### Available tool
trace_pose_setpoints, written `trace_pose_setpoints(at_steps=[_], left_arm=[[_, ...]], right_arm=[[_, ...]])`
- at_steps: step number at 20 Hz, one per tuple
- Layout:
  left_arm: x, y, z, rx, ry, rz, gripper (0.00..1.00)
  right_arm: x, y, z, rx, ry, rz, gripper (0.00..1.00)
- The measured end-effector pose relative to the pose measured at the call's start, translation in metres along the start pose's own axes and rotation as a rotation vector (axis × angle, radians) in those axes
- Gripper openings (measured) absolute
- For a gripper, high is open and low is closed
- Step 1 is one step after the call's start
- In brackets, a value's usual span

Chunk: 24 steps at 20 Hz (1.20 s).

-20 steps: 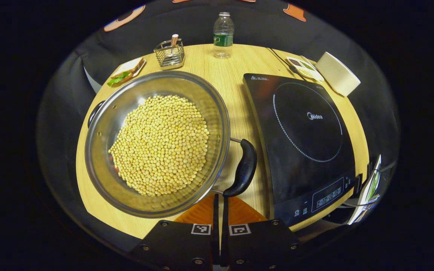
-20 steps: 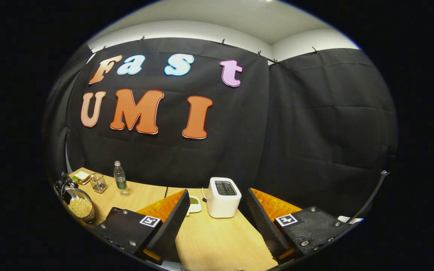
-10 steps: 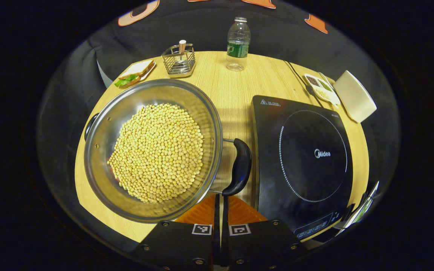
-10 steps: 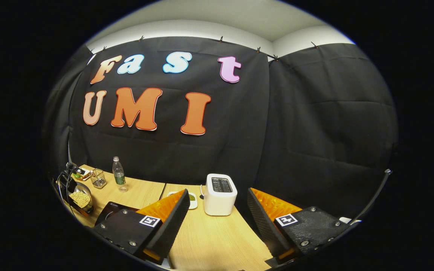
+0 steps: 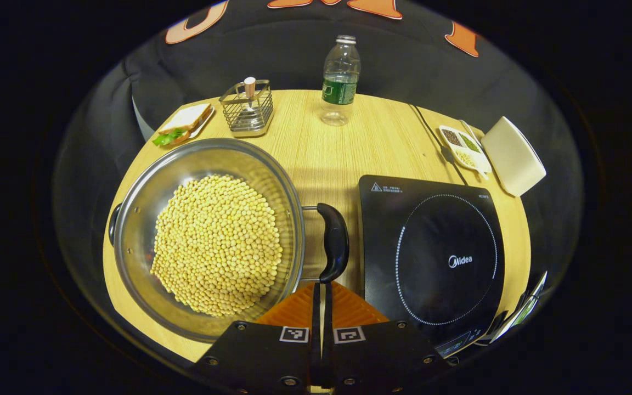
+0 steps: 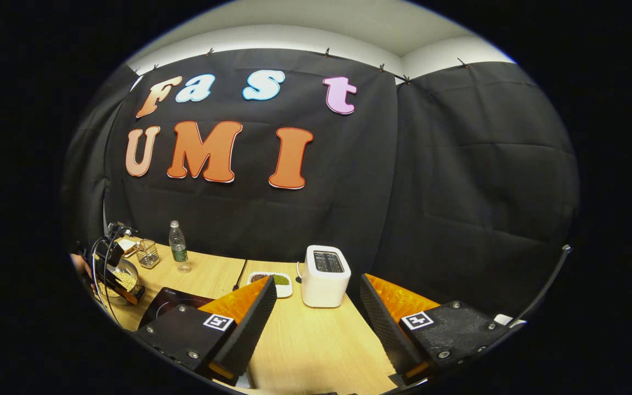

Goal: First push the handle of the pot to place it horizontally, then grasp the pot with both hands and set it on the induction cooktop.

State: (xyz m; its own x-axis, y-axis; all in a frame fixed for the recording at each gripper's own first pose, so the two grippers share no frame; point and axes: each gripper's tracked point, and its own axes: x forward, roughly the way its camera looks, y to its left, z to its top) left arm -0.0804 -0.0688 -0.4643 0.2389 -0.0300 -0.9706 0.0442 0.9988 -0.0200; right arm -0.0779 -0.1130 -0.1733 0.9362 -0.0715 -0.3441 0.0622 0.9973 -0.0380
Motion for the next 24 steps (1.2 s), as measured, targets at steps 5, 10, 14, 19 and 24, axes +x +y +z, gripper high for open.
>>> trace_pose_setpoints(at_steps=[5, 10, 14, 19, 24], left_arm=[[-0.014, 0.003, -0.001, 0.065, -0.010, -0.084, 0.02], [-0.045, 0.034, -0.003, 0.091, -0.050, -0.156, 0.02], [-0.063, 0.102, 0.009, 0.087, -0.109, -0.078, 0.02], [-0.072, 0.186, 0.012, 0.019, -0.139, -0.004, 0.06], [-0.072, 0.261, 0.014, -0.033, -0.155, 0.042, 0.74]], right_arm=[[-0.007, 0.068, -0.005, 0.014, 0.062, 0.025, 0.95], [-0.005, 0.171, -0.006, -0.019, 0.122, 0.168, 0.95], [0.001, 0.260, -0.015, -0.026, 0.200, 0.317, 0.96], [-0.001, 0.355, -0.053, -0.056, 0.354, 0.462, 0.96], [0.005, 0.424, -0.088, -0.080, 0.492, 0.535, 0.96]])
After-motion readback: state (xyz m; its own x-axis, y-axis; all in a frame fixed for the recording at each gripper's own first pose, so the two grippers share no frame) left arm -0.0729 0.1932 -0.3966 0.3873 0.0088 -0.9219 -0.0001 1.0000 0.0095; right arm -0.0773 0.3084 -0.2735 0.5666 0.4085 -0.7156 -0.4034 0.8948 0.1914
